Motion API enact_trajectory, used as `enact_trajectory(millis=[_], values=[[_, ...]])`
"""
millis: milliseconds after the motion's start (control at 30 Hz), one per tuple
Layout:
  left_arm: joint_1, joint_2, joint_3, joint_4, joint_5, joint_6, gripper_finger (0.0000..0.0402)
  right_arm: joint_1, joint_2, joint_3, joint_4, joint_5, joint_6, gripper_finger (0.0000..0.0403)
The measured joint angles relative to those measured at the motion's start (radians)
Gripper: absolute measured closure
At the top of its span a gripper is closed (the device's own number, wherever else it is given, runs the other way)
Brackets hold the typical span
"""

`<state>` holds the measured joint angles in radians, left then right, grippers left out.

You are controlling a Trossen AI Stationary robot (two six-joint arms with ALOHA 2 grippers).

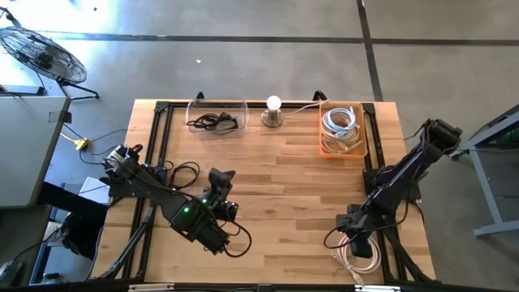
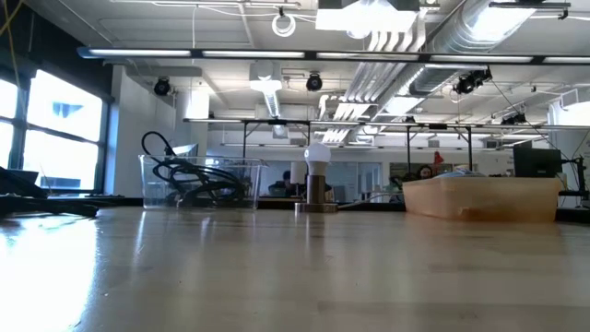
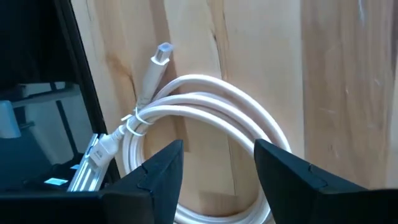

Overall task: Pick & Place USB Port
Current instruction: Put the white HDMI cable into the orange bin

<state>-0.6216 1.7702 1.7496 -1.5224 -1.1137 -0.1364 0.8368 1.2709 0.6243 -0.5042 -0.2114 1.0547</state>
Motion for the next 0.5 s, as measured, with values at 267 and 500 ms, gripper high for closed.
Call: enact_trajectory(millis=[267,500], values=[[0.000,0.000,0.000,0.004,0.001,0.000,0.0115,0.001,0.000,0.000,-0.004,0.018,-0.042,0.0214],[0.000,0.000,0.000,0.003,0.001,0.000,0.0115,0.001,0.000,0.001,0.018,0.034,0.021,0.0215]])
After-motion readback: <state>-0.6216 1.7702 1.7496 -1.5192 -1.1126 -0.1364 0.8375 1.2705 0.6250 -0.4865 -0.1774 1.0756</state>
